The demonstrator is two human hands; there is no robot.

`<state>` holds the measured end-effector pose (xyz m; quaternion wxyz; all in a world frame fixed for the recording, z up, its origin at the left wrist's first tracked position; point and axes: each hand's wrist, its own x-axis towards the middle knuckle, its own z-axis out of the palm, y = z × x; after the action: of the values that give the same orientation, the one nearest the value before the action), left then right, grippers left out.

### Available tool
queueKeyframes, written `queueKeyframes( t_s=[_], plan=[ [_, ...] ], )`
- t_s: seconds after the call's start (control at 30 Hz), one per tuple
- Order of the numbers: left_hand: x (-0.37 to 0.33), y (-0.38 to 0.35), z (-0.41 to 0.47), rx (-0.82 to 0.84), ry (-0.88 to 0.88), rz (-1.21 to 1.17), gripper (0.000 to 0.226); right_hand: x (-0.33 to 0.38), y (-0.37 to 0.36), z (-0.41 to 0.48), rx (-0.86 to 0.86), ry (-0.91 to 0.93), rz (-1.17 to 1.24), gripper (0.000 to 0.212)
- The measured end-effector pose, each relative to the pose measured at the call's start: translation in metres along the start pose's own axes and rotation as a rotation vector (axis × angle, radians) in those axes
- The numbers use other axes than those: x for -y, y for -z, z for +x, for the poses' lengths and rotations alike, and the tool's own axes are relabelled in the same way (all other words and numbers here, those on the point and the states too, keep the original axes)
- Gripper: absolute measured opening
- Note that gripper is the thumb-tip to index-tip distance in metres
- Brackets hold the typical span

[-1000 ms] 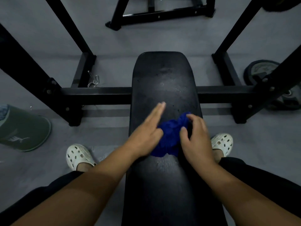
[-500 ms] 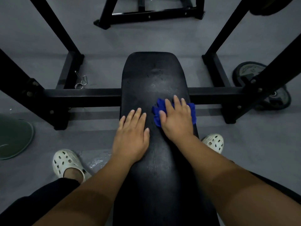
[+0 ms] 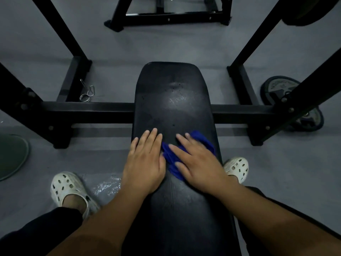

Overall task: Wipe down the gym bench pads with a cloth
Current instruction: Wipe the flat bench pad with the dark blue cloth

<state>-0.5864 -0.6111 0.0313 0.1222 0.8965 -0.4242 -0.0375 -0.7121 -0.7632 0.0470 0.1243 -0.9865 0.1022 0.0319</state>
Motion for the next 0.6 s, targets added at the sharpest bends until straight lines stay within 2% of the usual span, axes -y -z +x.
queueKeyframes(
  t_s=[0.07, 0.17, 0.2, 0.23, 0.33, 0.37, 0.4, 0.47, 0.53, 0.6],
  plan=[
    [0.0, 0.0, 0.0, -0.003, 0.007, -0.001, 0.061, -0.028, 0.007, 0.011, -0.04, -0.049, -0.005, 0.058],
    [-0.001, -0.002, 0.001, -0.013, 0.003, 0.014, 0.06, -0.029, 0.009, 0.073, -0.146, -0.418, 0.003, 0.057],
    [0.0, -0.002, 0.001, -0.017, 0.001, 0.013, 0.06, -0.016, 0.006, 0.083, -0.157, -0.431, 0.002, 0.057],
    [0.0, -0.002, 0.001, -0.02, 0.0, 0.008, 0.06, -0.004, 0.002, 0.082, -0.162, -0.357, 0.0, 0.059],
    [0.001, -0.002, 0.001, -0.016, -0.008, -0.009, 0.059, 0.0, 0.002, 0.034, -0.036, 0.014, 0.045, 0.065],
    [0.001, -0.002, 0.001, -0.017, -0.003, -0.013, 0.059, -0.015, 0.005, 0.028, -0.023, 0.041, 0.054, 0.069],
    [0.001, -0.002, 0.001, -0.021, 0.003, -0.015, 0.059, -0.032, 0.005, 0.032, -0.057, -0.013, 0.033, 0.073],
    [0.0, -0.002, 0.002, -0.023, 0.003, -0.026, 0.059, -0.051, 0.011, 0.058, -0.167, -0.293, -0.022, 0.076],
    [0.0, -0.002, 0.002, -0.035, 0.004, -0.042, 0.059, -0.04, 0.011, 0.088, -0.229, -0.557, -0.003, 0.071],
    [0.0, -0.002, 0.002, -0.04, 0.0, -0.044, 0.058, -0.013, 0.005, 0.092, -0.278, -0.546, 0.065, 0.063]
  ],
)
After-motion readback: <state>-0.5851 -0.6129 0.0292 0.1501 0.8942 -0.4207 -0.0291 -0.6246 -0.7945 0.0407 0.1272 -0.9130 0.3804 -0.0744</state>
